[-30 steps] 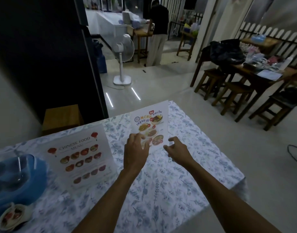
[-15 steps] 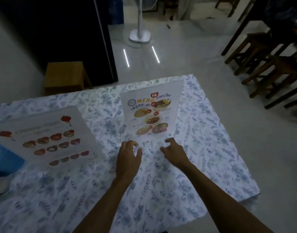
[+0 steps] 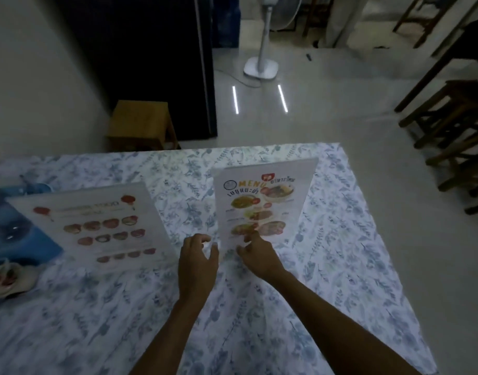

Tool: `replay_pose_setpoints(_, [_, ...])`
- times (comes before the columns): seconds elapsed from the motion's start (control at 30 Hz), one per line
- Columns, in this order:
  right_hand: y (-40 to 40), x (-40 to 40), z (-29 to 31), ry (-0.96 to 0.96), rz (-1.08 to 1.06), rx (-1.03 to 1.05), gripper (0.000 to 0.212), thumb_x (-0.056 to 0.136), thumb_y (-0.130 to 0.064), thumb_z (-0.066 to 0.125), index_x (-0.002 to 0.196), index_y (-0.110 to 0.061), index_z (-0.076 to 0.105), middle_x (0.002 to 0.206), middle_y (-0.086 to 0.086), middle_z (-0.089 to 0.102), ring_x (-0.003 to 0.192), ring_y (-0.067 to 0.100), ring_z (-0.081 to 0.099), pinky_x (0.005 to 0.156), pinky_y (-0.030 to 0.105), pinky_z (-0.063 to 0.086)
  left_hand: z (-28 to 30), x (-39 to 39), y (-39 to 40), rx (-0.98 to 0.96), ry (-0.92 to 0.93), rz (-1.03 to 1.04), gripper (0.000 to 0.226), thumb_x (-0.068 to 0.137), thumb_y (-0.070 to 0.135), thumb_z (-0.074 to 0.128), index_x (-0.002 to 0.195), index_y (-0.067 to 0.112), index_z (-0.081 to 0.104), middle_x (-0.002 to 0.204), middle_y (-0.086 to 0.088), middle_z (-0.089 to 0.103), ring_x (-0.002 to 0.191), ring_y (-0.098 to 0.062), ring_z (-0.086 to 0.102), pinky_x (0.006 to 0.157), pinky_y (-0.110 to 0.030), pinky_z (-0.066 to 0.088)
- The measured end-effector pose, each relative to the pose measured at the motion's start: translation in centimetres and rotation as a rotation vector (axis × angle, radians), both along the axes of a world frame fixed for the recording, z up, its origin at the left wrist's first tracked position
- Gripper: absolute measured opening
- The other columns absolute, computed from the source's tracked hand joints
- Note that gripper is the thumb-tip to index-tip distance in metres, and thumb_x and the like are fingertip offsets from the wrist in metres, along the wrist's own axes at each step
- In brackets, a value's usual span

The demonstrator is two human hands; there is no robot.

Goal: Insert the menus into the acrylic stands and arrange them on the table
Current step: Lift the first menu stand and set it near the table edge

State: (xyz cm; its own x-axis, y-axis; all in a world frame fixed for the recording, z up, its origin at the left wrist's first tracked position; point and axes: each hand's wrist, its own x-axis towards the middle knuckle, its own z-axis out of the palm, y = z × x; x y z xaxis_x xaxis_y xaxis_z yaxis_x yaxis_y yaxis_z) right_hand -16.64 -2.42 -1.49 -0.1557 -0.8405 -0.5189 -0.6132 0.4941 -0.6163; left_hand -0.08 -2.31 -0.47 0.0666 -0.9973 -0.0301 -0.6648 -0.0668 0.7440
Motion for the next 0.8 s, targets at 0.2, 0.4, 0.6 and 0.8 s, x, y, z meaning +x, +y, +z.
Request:
replay_pose_setpoints(0.2, [1.1, -6.6, -0.3, 0.084, -0.101, 0.058, 0.038, 0.094, -0.040, 0.061, 0.121, -0.014, 0.056, 0.114, 0.015, 0.072, 0.106, 0.033, 0.068, 0.087, 0.037, 0.053, -0.1, -3.0, -1.8, 0.220, 0.090, -0.021, 0.073, 0.075, 0.056, 0.076, 0.128, 0.018, 0.044, 0.123, -0.002, 0.052, 0.109, -0.020, 0.056, 0.087, -0.041, 0.054])
replay_pose_setpoints(0.4, [0.3, -12.4, 0.7, 0.145, -0.293, 0.022, 0.053, 0.088, -0.048, 0.069, 0.121, -0.014, 0.046, 0.114, 0.009, 0.070, 0.097, 0.026, 0.065, 0.075, 0.037, 0.051, -0.6, -8.7, -3.2, 0.312, 0.200, -0.003, 0.093, 0.074, 0.046, 0.082, 0.143, 0.014, 0.028, 0.136, -0.010, 0.056, 0.119, -0.028, 0.059, 0.094, -0.044, 0.055])
replay_pose_setpoints(0.6, [-0.7, -15.5, 0.9, 0.259, -0.469, -0.175, 0.081, 0.077, -0.049, 0.080, 0.136, -0.010, 0.039, 0.136, 0.015, 0.049, 0.125, 0.035, 0.049, 0.088, 0.047, 0.052, -0.5, -14.0, -4.4, 0.348, 0.160, -0.113, 0.084, 0.094, 0.023, 0.066, 0.155, 0.010, 0.010, 0.148, -0.016, 0.046, 0.126, -0.032, 0.054, 0.095, -0.039, 0.050])
replay_pose_setpoints(0.8, [-2.8, -20.3, 1.3, 0.093, -0.494, -0.273, 0.063, 0.080, -0.039, 0.081, 0.126, -0.016, 0.044, 0.126, 0.007, 0.065, 0.110, 0.028, 0.066, 0.081, 0.036, 0.053, -0.7, -17.7, -6.0, 0.293, 0.096, -0.132, 0.073, 0.101, 0.020, 0.054, 0.155, 0.002, 0.009, 0.147, -0.024, 0.044, 0.128, -0.038, 0.052, 0.099, -0.045, 0.050])
